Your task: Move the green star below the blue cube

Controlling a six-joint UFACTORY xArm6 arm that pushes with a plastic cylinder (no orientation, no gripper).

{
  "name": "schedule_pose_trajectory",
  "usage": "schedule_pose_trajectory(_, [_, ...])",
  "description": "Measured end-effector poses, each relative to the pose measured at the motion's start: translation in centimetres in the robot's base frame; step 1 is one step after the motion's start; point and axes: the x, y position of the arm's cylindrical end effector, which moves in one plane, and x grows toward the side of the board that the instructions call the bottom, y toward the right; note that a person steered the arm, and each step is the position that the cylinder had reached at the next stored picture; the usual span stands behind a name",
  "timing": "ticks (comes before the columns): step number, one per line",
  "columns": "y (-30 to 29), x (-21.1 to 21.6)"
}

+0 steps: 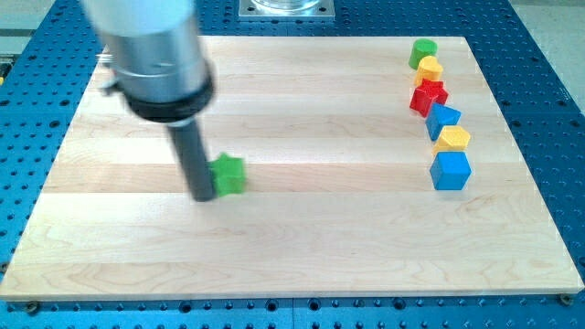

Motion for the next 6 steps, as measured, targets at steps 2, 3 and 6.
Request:
schedule_pose_trajectory(2, [-1.1, -3.0])
schedule_pose_trajectory(3, [3.5, -3.6])
schedule_pose_trajectory(6, [5.8, 1.0])
